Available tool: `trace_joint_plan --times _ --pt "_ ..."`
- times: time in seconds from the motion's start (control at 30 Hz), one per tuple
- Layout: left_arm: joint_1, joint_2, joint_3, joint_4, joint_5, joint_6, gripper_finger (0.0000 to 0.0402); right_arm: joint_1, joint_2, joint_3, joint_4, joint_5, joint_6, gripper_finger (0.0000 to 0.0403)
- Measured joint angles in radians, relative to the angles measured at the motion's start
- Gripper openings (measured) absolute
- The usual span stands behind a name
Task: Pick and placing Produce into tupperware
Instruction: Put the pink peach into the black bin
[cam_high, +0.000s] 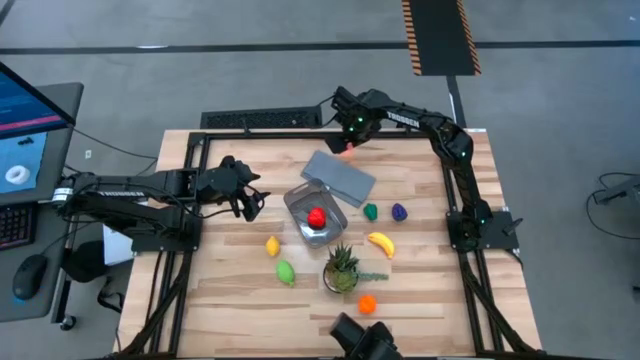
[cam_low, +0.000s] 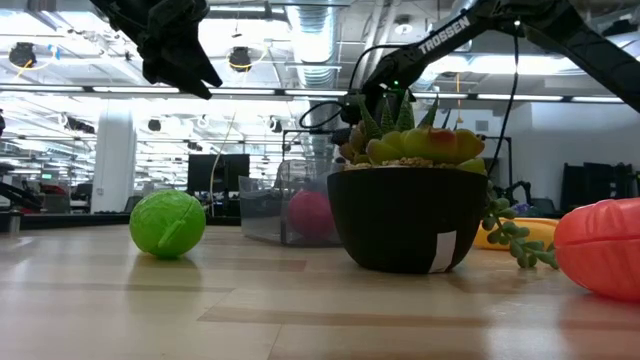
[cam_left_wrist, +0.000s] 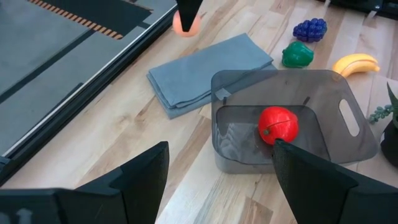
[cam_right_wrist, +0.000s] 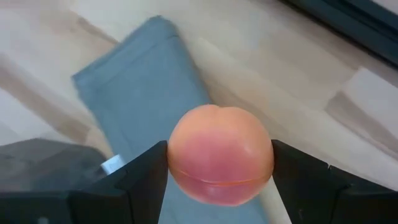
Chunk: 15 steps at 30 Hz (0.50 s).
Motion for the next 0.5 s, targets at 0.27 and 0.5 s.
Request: trace_joint_plan --times 0.27,0.5 --pt "0.000 0.000 0.000 0.000 0.000 0.000 0.0273 0.007 0.000 0.049 -0.010 -0.050 -0.015 0.0282" --pt "0.000 0.000 0.000 0.000 0.000 -0.001 0.0273 0.007 0.000 0.078 -0.037 -0.053 -0.031 0.0282"
